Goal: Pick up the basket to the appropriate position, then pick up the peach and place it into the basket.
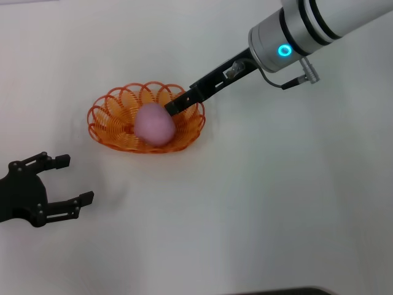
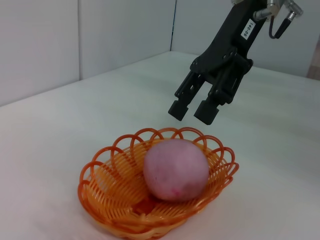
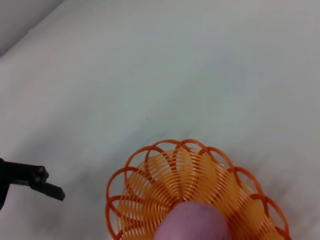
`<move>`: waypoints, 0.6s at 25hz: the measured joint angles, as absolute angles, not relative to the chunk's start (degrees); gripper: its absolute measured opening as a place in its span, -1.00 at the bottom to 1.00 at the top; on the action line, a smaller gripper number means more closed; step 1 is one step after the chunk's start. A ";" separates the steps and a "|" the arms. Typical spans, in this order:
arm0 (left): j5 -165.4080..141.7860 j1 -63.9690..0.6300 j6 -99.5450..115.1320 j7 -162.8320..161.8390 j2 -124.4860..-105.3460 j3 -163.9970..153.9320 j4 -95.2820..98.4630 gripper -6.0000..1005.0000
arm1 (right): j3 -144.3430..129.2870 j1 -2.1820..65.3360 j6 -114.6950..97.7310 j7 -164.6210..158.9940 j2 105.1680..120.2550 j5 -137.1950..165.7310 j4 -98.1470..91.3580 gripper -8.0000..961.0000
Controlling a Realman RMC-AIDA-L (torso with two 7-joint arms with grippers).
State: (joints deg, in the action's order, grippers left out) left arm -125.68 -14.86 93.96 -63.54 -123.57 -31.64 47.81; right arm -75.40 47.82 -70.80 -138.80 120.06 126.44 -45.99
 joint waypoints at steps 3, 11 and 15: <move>-125.64 -14.86 93.97 -63.54 -123.58 -31.64 47.81 0.78 | -75.06 46.90 -70.54 -135.77 119.98 124.19 -45.97 0.81; -125.39 -14.85 93.96 -63.54 -123.56 -31.65 47.81 0.78 | -69.59 39.77 -73.50 -119.30 119.61 116.54 -46.87 0.79; -124.80 -14.85 93.98 -63.54 -123.49 -31.64 47.81 0.78 | -61.47 33.73 -84.39 -100.30 119.30 112.66 -46.88 0.79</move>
State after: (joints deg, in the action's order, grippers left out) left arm -124.80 -14.85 93.98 -63.54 -123.49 -31.64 47.81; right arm -61.48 33.73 -84.39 -100.30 119.30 112.66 -46.88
